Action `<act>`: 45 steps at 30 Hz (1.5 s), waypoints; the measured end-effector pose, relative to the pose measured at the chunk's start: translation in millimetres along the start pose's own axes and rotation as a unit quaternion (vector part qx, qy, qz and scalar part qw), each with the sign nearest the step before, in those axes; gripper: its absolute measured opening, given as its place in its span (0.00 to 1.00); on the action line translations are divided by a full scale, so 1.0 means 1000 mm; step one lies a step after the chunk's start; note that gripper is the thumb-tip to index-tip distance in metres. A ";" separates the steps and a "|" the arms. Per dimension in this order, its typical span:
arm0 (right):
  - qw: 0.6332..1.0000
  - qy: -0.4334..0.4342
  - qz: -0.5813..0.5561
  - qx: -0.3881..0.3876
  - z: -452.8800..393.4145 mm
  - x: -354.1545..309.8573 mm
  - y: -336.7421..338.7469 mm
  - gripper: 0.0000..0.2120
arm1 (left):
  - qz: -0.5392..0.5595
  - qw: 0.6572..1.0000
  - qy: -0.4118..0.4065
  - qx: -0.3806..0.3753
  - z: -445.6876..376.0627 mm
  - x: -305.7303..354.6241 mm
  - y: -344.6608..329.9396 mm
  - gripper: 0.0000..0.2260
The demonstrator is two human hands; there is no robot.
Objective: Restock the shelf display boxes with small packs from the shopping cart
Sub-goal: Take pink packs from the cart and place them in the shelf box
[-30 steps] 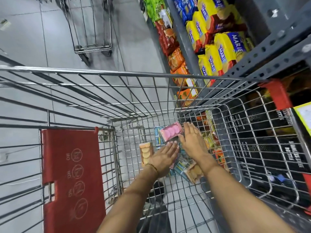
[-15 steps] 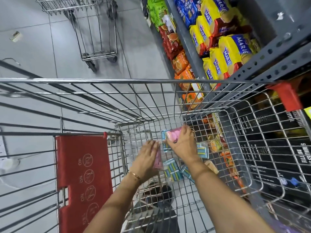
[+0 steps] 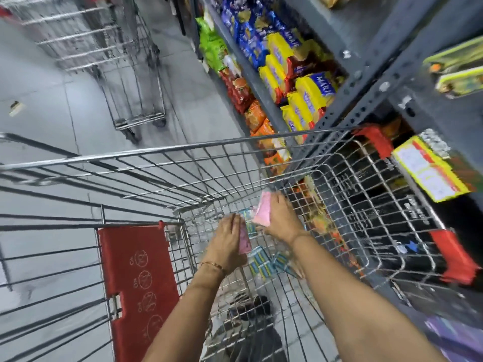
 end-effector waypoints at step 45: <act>0.922 -0.307 0.000 0.236 0.463 0.352 0.278 0.23 | -0.188 0.825 -0.506 -0.167 0.038 0.643 0.000 0.35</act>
Point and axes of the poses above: each hand's wrist, its own z-axis away from the middle knuckle, its own y-axis out of the back of the hand, x = y × z, the point moved 2 cm from there along -z, towards the middle knuckle, and after that the axes turned 6 degrees about z, right-handed, at the moved point
